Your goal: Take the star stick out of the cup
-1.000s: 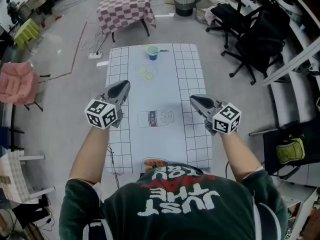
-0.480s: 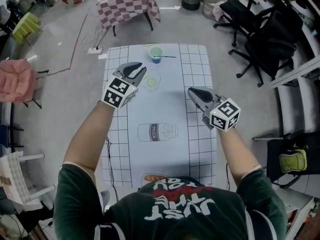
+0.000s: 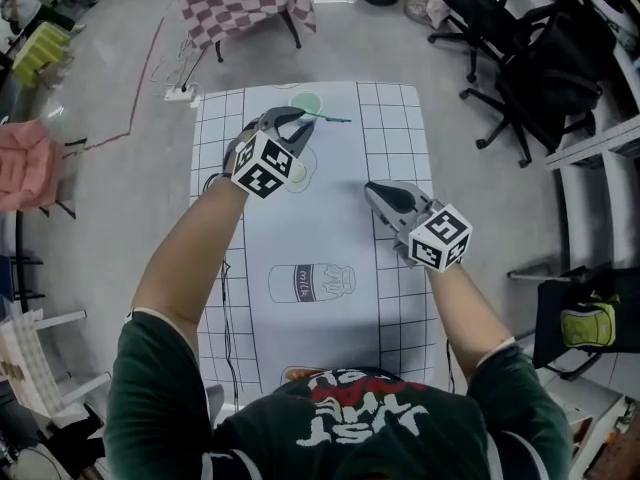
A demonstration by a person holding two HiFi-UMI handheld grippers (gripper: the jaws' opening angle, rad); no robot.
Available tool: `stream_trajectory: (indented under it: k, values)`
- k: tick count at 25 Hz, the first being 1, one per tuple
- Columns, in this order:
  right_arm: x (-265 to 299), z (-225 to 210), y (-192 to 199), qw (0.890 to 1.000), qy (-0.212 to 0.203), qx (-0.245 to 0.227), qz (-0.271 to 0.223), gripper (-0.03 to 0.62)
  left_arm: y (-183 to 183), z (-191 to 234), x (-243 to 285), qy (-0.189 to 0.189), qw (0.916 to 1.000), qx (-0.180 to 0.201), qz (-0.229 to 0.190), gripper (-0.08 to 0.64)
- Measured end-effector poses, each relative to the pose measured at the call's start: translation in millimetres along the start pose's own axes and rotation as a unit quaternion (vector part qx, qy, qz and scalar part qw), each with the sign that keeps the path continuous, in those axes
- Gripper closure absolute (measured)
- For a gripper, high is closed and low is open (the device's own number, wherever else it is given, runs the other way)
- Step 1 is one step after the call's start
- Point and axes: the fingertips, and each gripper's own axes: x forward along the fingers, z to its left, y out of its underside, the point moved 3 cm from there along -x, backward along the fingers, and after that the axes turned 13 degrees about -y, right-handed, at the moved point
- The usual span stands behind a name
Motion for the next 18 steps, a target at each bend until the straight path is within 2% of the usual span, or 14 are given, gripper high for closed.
stream_trajectory:
  k: [5, 11, 18]
  values:
    - [6, -9, 14, 1.000, 0.000, 0.013, 0.001, 0.558, 3, -8, 24, 0.001, 0.9993, 0.037, -0.001, 0.486]
    - [10, -12, 19, 1.000, -0.004, 0.019, 0.000, 0.558, 4, -15, 38, -0.005, 0.9982, 0.060, 0.001, 0.488]
    - [8, -13, 19, 1.000, -0.005, 0.023, -0.003, 0.558, 5, -15, 40, -0.015, 0.9984, 0.055, -0.004, 0.489]
